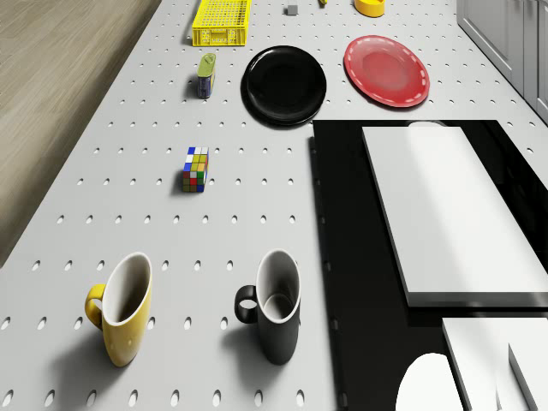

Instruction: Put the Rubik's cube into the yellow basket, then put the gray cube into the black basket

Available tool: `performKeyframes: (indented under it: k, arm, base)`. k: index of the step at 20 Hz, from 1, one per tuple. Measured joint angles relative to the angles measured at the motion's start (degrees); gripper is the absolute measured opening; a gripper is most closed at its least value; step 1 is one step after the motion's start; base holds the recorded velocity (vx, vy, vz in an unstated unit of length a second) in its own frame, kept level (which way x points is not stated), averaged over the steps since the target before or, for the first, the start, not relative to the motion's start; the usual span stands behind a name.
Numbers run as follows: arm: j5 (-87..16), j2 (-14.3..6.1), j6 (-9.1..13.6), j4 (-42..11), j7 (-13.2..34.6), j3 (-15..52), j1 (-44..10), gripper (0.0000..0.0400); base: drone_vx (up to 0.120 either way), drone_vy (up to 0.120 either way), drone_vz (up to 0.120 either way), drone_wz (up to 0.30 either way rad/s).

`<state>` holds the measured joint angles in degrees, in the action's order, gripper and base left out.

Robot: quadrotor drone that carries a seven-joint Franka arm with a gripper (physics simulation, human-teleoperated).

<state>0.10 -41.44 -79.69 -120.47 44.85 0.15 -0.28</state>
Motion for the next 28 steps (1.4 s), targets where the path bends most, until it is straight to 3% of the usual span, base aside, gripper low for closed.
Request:
performKeyframes:
  k: [8, 24, 28]
  arm:
    - [0.03, 1.12, 1.58, 3.06, -0.04, 0.05, -0.09, 0.0400]
    - [0.01, 0.94, 1.29, 3.29, -0.08, 0.15, -0.21, 0.0400]
    - [-0.04, 0.82, 1.12, 3.18, -0.08, 0.21, -0.24, 0.0400]
  base:
    - [0.000, 0.120, 0.000, 0.000]
    - [0.000, 0.120, 0.000, 0.000]
    - [0.120, 0.120, 0.000, 0.000]
